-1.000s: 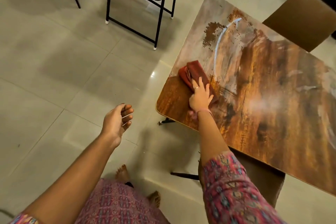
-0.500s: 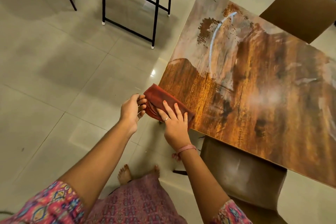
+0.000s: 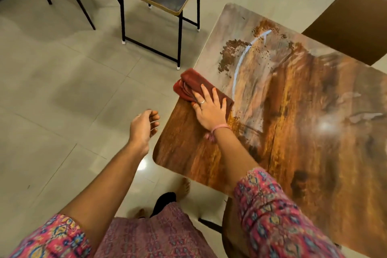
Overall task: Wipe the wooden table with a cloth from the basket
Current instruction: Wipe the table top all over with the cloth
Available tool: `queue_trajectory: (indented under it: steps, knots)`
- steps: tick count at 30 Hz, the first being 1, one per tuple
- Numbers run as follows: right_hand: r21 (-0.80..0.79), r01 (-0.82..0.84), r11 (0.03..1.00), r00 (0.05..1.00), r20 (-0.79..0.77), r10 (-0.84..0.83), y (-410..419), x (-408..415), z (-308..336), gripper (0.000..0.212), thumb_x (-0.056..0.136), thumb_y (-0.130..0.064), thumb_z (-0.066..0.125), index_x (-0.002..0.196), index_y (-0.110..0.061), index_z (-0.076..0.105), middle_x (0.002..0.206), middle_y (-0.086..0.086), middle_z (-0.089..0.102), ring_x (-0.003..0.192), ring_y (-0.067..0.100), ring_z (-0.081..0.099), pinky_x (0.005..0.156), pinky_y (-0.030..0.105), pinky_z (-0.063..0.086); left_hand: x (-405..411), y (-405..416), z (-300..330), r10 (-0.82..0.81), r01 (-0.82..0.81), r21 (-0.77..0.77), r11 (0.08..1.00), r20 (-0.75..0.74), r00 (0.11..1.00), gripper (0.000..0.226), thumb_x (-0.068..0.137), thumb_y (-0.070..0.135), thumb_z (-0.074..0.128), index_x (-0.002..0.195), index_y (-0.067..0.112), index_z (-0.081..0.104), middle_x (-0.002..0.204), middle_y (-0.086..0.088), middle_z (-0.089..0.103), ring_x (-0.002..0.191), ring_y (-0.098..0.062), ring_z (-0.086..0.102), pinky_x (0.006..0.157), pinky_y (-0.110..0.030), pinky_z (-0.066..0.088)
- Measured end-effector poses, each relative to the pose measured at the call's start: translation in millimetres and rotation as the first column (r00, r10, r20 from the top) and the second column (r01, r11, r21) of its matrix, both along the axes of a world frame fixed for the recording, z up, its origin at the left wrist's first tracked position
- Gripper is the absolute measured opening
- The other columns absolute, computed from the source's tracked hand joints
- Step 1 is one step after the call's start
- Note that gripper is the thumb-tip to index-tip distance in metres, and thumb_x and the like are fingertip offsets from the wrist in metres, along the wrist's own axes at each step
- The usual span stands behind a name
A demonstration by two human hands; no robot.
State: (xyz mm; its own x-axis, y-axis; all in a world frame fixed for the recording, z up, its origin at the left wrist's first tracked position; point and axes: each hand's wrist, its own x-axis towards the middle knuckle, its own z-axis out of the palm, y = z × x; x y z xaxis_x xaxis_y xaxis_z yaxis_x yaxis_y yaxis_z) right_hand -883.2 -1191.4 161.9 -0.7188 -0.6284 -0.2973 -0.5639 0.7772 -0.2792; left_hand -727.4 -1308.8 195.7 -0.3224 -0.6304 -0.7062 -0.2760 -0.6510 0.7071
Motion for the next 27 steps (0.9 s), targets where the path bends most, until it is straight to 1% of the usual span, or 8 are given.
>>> queue_trajectory:
  steps: [5, 8, 10, 13, 17, 20, 23, 27]
  knots:
    - [0.021, 0.056, 0.998, 0.998, 0.009, -0.056, -29.1, -114.9, -0.5, 0.046, 0.100, -0.042, 0.029, 0.146, -0.040, 0.024, 0.159, -0.012, 0.003, 0.147, 0.024, -0.002, 0.114, 0.058, 0.001, -39.6, -5.5, -4.5, 0.007, -0.005, -0.063, 0.998, 0.023, 1.000, 0.019, 0.096, 0.023, 0.047, 0.088, 0.015, 0.062, 0.076, 0.002, 0.061, 0.063, -0.009, 0.052, 0.058, -0.022, 0.041]
    - [0.030, 0.095, 0.995, 0.995, 0.025, -0.096, -41.0, -155.7, -1.0, 0.046, 0.100, -0.042, 0.029, 0.146, -0.040, 0.024, 0.160, -0.012, 0.002, 0.147, 0.025, -0.002, 0.114, 0.059, 0.002, -50.4, -1.6, -8.3, 0.019, -0.017, -0.080, 0.997, 0.031, 0.999, 0.022, 0.097, 0.022, 0.045, 0.084, 0.016, 0.061, 0.076, 0.002, 0.060, 0.064, -0.009, 0.051, 0.060, -0.023, 0.040]
    - [0.039, 0.086, 0.996, 0.996, -0.010, -0.086, -42.4, -148.0, -3.2, 0.047, 0.100, -0.041, 0.029, 0.147, -0.039, 0.023, 0.160, -0.009, 0.003, 0.147, 0.027, 0.000, 0.114, 0.059, 0.003, -54.1, -1.8, -12.0, 0.040, -0.037, -0.085, 0.996, 0.037, 0.999, 0.022, 0.097, 0.022, 0.044, 0.083, 0.016, 0.061, 0.076, 0.002, 0.059, 0.064, -0.009, 0.051, 0.060, -0.022, 0.040]
    - [-0.001, -0.010, 1.000, 0.994, -0.109, 0.010, -13.9, -82.9, -10.2, 0.047, 0.100, -0.038, 0.032, 0.146, -0.038, 0.026, 0.160, -0.007, 0.010, 0.146, 0.028, 0.008, 0.114, 0.058, 0.010, -59.2, 0.4, -17.5, 0.068, -0.064, -0.087, 0.994, 0.039, 0.997, 0.022, 0.097, 0.022, 0.044, 0.083, 0.017, 0.061, 0.077, 0.003, 0.059, 0.063, -0.008, 0.052, 0.060, -0.021, 0.040]
    - [-0.072, -0.174, 0.982, 0.981, -0.103, 0.166, 74.0, 47.5, -8.3, 0.045, 0.095, -0.034, 0.040, 0.139, -0.038, 0.039, 0.157, -0.008, 0.021, 0.145, 0.026, 0.018, 0.111, 0.057, 0.020, -74.6, -0.2, -18.6, 0.056, -0.051, -0.091, 0.995, 0.047, 0.997, 0.021, 0.096, 0.022, 0.044, 0.080, 0.019, 0.059, 0.075, 0.005, 0.058, 0.061, -0.007, 0.051, 0.058, -0.020, 0.038]
    - [-0.013, -0.238, 0.971, 0.971, -0.032, 0.238, 132.7, 108.6, -6.6, 0.046, 0.091, -0.036, 0.045, 0.136, -0.042, 0.039, 0.156, -0.010, 0.023, 0.144, 0.024, 0.024, 0.108, 0.056, 0.028, -90.7, 0.9, -18.4, 0.001, 0.008, -0.107, 0.994, 0.082, 0.997, 0.022, 0.095, 0.021, 0.045, 0.078, 0.019, 0.058, 0.073, 0.005, 0.057, 0.060, -0.006, 0.050, 0.054, -0.016, 0.037]
    - [0.004, -0.236, 0.972, 0.972, -0.005, 0.236, 141.2, 88.4, -4.5, 0.043, 0.089, -0.037, 0.048, 0.131, -0.044, 0.044, 0.155, -0.013, 0.026, 0.142, 0.022, 0.029, 0.106, 0.055, 0.031, -98.7, 6.0, -19.9, -0.046, 0.058, -0.098, 0.993, 0.120, 0.992, 0.022, 0.094, 0.021, 0.047, 0.077, 0.018, 0.060, 0.076, 0.004, 0.058, 0.064, -0.007, 0.051, 0.057, -0.017, 0.041]
    - [-0.026, -0.140, 0.990, 0.988, -0.067, 0.138, 108.0, -13.2, -10.3, 0.042, 0.096, -0.034, 0.037, 0.137, -0.039, 0.041, 0.157, -0.009, 0.020, 0.146, 0.024, 0.016, 0.113, 0.057, 0.013, -96.5, 4.4, -23.0, -0.046, 0.055, -0.054, 0.997, 0.146, 0.988, 0.023, 0.095, 0.024, 0.049, 0.077, 0.018, 0.063, 0.078, 0.004, 0.061, 0.072, -0.011, 0.054, 0.070, -0.026, 0.042]
